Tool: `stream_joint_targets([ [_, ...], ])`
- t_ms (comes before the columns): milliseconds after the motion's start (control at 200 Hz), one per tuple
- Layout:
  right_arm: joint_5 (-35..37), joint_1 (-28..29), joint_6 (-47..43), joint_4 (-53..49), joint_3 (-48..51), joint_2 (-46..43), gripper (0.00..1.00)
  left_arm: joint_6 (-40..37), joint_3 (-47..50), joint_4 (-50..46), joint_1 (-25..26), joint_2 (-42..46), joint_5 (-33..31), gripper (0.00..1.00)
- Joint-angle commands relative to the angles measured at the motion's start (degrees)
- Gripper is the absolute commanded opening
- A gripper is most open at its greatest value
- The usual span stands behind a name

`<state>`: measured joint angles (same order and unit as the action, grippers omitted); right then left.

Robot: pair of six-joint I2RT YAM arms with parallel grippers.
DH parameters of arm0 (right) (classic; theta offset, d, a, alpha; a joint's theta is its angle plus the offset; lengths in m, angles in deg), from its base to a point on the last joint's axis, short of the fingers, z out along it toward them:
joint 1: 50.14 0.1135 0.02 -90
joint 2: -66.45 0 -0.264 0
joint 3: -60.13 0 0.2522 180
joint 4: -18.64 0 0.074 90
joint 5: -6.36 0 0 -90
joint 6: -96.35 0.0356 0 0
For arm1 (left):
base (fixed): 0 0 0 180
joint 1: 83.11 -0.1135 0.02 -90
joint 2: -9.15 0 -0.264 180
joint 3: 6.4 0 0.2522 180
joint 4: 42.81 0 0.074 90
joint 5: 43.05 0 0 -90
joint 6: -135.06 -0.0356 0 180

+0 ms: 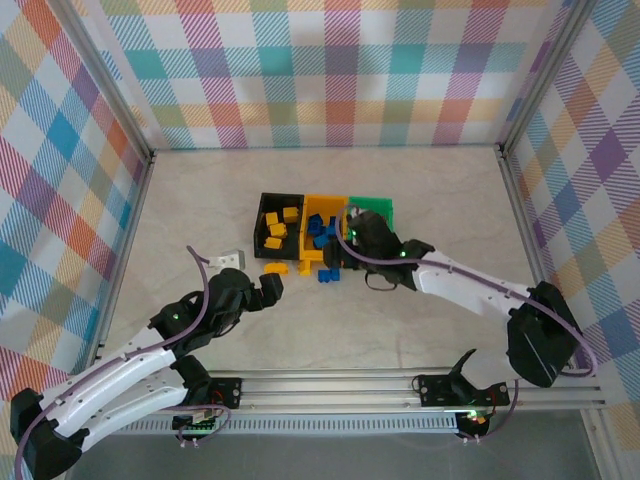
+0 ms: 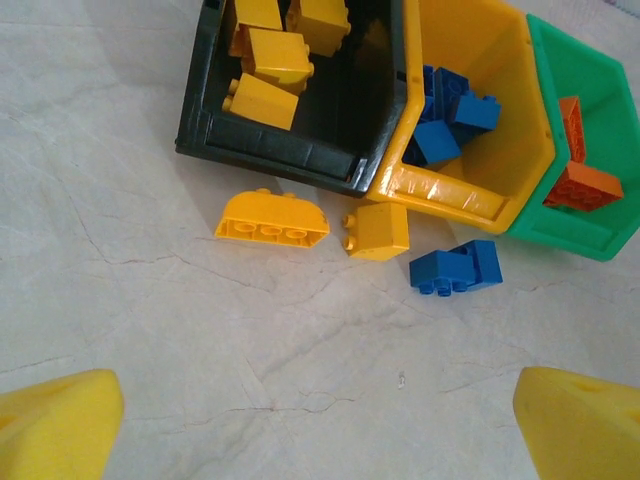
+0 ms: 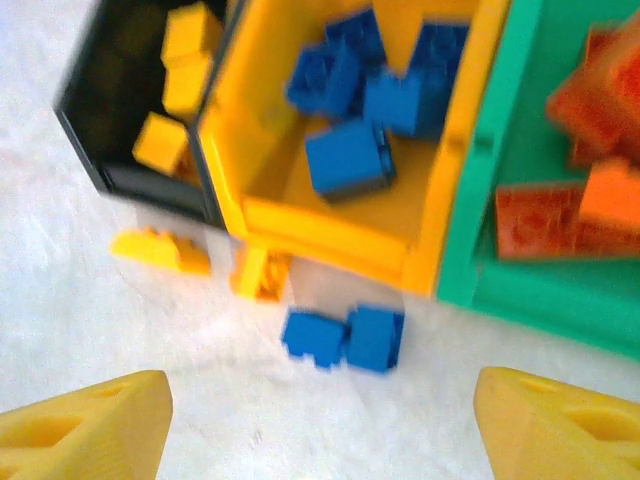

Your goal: Sort the legos into containers by color

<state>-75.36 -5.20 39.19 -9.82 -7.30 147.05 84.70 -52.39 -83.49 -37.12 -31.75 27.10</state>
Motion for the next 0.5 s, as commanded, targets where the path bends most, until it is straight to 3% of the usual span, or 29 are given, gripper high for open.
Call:
stream_joint_targets([
  [0,-4.3,0.5,4.7,6.4,5.9,-0.2,0.77,0.5,1.8,-0.1,0.5,1.8,-1.3,1.00],
  [215,-4.8,0.6,5.6,11.0,6.0,7.6,0.60,2.2,2.3,-2.1,0.4,3.9,-1.9,1.00],
  [495,-0.8,0.6,6.8,10.2,2.6,13.4,0.59,2.3,2.9,-3.5,0.5,6.3,-2.6,1.00],
])
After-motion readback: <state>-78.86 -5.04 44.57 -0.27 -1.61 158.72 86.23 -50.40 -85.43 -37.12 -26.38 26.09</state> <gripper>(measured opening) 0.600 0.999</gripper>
